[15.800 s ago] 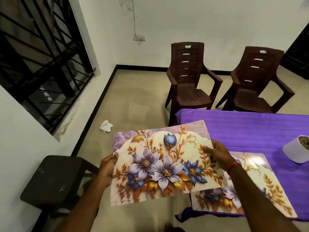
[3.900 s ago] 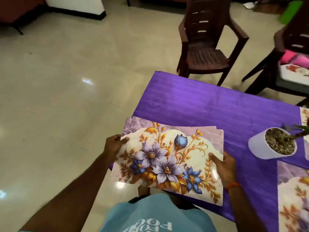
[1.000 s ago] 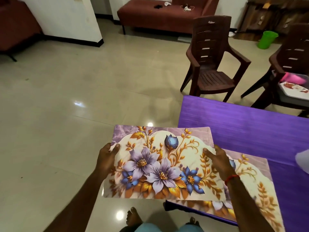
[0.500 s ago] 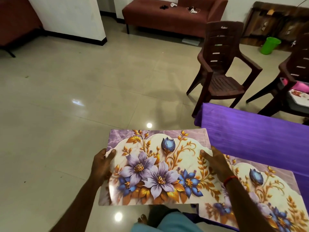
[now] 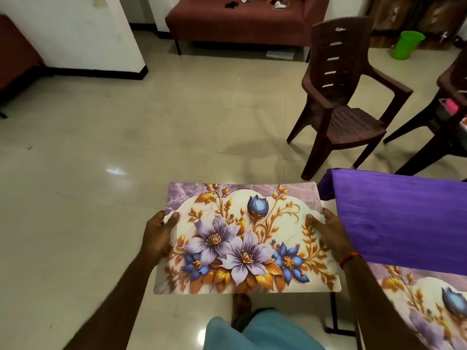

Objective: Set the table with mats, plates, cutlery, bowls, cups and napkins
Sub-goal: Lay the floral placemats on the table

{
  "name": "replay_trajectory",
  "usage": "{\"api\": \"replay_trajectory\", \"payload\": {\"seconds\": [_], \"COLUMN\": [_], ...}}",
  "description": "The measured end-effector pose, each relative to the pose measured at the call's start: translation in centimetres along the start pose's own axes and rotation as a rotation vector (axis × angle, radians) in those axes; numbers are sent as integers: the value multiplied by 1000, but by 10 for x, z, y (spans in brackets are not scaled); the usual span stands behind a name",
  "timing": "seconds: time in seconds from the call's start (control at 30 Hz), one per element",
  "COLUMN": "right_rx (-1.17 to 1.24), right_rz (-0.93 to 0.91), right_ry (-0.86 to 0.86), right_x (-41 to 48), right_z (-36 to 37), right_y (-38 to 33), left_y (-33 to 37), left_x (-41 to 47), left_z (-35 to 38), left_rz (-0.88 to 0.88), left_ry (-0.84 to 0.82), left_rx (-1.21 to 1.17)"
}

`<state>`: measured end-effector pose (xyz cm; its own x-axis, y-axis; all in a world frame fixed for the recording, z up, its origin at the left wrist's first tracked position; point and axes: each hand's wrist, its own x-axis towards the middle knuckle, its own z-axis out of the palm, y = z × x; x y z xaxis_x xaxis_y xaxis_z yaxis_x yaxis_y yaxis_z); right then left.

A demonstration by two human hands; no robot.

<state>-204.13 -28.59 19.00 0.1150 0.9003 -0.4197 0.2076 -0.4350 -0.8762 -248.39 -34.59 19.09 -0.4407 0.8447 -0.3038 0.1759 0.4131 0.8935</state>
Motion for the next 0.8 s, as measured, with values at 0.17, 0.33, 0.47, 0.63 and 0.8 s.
{"api": "replay_trajectory", "payload": {"seconds": [0.17,0.33,0.47,0.63,0.8], "right_rx": [52,69,76,113,237], "right_rz": [2,13,26,69,79], "right_ry": [2,58,113,227,350], "right_x": [41,77,101,130,146], "right_z": [27,50,70,94,112], "right_y": [-31,-59,-81,-108,-134], "left_y": [30,52,73,104,134], "left_x": [66,131,190,269,337], "left_z": [-8,-9,-3,9,25], "left_rz": [39,42,65,68,89], "left_ry": [-15,-58,-120,-218,-304], "left_rx": [12,29,30,21,49]}}
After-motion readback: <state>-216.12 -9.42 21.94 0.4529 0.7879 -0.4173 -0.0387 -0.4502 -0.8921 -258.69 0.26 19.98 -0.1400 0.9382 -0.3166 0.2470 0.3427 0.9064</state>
